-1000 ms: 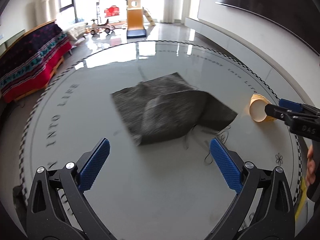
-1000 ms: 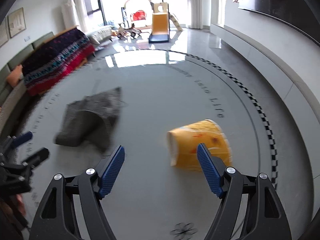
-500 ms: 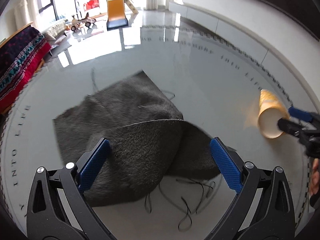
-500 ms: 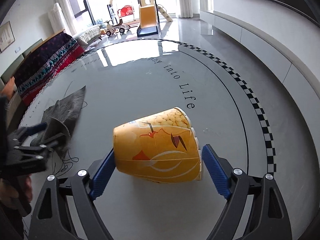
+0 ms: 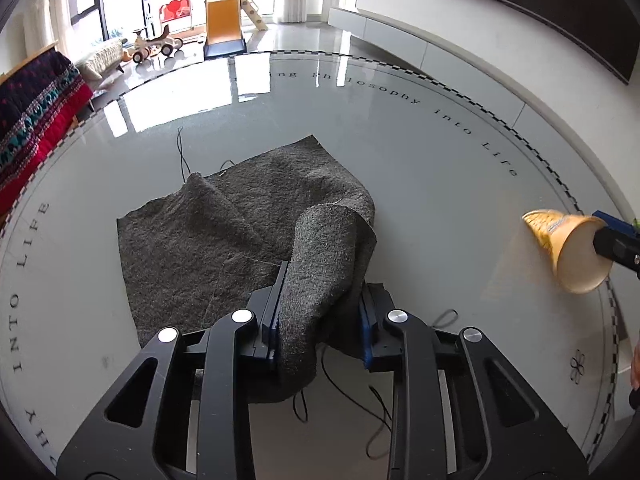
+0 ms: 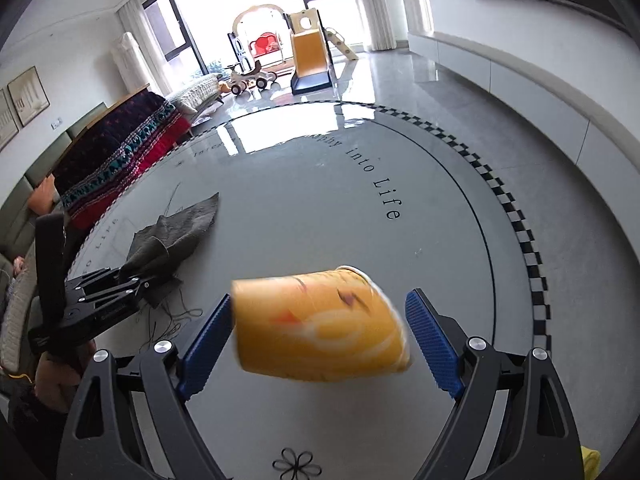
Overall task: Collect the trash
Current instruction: 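Grasp the dark grey cloth with the left tool while the right tool grasps the yellow cup, then carry grey cloth and yellow cup to the black trash bag and release both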
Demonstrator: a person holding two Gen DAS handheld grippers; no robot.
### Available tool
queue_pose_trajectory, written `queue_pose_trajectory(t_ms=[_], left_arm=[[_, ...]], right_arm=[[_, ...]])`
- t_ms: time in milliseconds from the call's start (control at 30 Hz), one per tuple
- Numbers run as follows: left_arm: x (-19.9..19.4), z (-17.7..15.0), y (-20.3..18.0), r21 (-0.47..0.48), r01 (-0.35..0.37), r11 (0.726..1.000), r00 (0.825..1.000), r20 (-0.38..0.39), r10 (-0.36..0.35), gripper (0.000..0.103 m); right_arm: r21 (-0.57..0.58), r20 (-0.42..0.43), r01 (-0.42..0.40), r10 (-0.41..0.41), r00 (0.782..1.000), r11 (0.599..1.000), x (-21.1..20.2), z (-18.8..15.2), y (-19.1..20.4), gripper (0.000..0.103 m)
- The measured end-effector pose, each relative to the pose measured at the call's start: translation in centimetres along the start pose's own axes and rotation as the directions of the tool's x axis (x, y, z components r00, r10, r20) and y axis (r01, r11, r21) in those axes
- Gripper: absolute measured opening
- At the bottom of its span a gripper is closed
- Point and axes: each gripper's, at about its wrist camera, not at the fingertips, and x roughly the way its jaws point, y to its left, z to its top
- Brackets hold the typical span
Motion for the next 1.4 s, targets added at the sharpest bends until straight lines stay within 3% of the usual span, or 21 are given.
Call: queue_pose_trajectory(t_ms=[300,400,567,733,833,933,1000,1133,1300,1400], left_arm=[[-2.2,-1.2,1.2,-0.028,0.043,0.999,0.999,0.011,-0.043,0.028],[-2.6,-1.0,1.7,-0.035,0.053,0.998,0.998,0.020,-0.052,0.028],[-3.0,-1.2,2.2,-0.046,0.084,0.995,0.996,0.031,-0.083,0.028],[-3.4,-1.3,2.5,-0.033,0.110,0.993,0.994,0.034,-0.109,0.028],[-3.8,-1.4,3.8,-0.028,0.119,0.993,0.993,0.032,-0.118,0.028],[-3.8,-1.6,4.5,-0.036,0.123,0.992,0.992,0.026,-0.123,0.028],[-3.9,-1.7,5.0,-0.043,0.125,0.991,0.992,0.029,-0.124,0.028],[-4.4,-1.9,5.2,-0.056,0.124,0.991,0.992,0.040,-0.122,0.028],[-5.9,-2.5,6.5,-0.110,0.129,0.986,0.990,0.062,-0.123,0.028],[-7.5,-3.3,7.4,-0.149,0.131,0.980,0.989,0.090,-0.118,0.028]], right_arm=[[-0.050,-0.092,0.055,-0.060,0.994,0.997,-0.4,-1.4,2.2,0.087],[0.100,-0.150,0.061,-0.046,0.988,0.993,0.4,-1.9,1.6,0.087],[0.388,-0.186,0.054,0.020,0.982,0.920,2.0,-2.5,-0.3,0.087],[0.548,-0.133,0.063,0.012,0.991,0.834,3.1,-1.8,-1.3,0.087],[0.590,-0.134,0.065,0.018,0.991,0.805,4.3,-1.4,-1.6,0.087],[0.551,-0.141,0.097,-0.022,0.990,0.829,5.0,-0.3,-1.1,0.087],[0.542,-0.146,0.054,0.031,0.989,0.839,5.6,-0.1,-0.6,0.061],[0.492,-0.121,0.008,0.059,0.991,0.871,4.9,0.0,0.9,0.046],[0.423,-0.067,-0.073,0.112,0.991,0.903,3.0,0.3,3.5,0.032],[0.379,-0.046,-0.118,0.146,0.988,0.918,1.8,0.3,5.7,0.030]])
